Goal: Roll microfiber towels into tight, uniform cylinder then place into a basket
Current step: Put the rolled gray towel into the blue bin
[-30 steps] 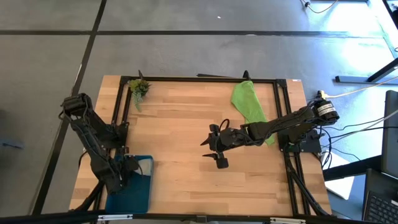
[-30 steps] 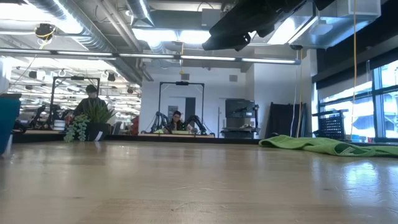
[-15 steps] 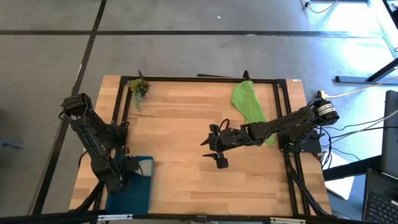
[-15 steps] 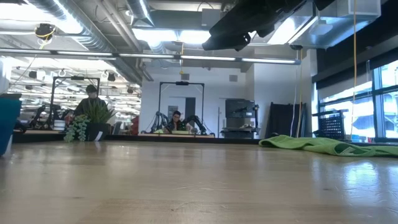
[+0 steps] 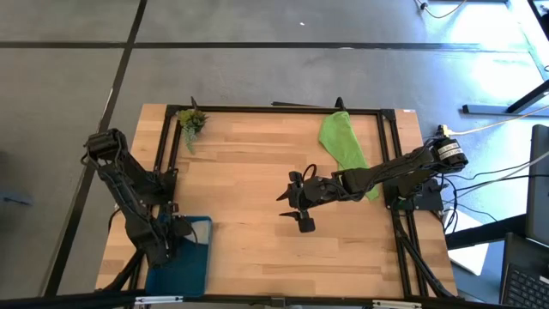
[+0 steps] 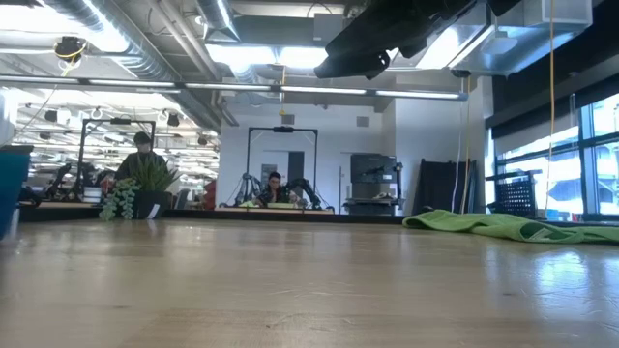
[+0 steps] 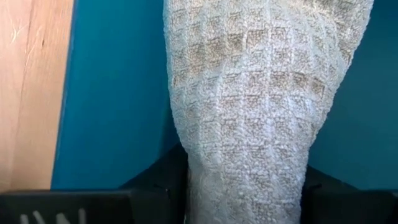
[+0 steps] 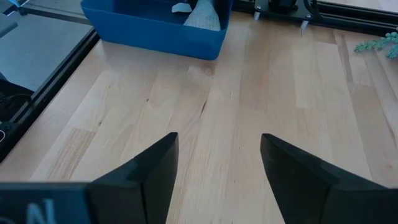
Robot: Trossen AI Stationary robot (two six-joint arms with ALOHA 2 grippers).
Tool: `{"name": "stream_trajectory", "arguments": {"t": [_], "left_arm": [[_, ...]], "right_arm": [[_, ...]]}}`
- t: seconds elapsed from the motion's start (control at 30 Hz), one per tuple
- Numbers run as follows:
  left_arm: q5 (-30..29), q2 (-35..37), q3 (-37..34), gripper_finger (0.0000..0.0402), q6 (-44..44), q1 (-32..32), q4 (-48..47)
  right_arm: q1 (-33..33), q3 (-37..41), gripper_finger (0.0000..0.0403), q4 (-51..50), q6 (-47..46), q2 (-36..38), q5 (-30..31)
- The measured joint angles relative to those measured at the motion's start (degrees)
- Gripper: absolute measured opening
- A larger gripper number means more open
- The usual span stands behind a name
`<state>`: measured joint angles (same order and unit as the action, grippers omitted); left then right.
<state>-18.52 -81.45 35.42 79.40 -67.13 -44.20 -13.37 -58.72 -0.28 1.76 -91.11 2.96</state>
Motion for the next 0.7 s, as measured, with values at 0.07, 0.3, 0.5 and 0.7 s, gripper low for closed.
{"name": "stream_trajectory", "arguments": {"t": [0.07, 0.3, 0.5, 0.7], "left_arm": [[0.0, 0.0, 0.0, 0.0166, 0.02, 0.0, 0.25], [0.0, 0.02, 0.0, 0.0223, 0.04, 0.0, 0.53], [0.0, 0.04, 0.07, 0.0283, 0.22, 0.0, 0.69], [-0.19, 0.07, 0.09, 0.0353, 0.17, 0.0, 0.83]], "right_arm": [[0.0, 0.0, 0.0228, -0.01, 0.1, 0.0, 0.0], [0.0, 0.0, 0.0228, -0.01, 0.01, 0.0, 0.0], [-0.01, 0.0, 0.0228, -0.01, 0.0, 0.0, 0.0], [-0.02, 0.0, 0.0228, 0.01, 0.0, 0.0, 0.0]]}}
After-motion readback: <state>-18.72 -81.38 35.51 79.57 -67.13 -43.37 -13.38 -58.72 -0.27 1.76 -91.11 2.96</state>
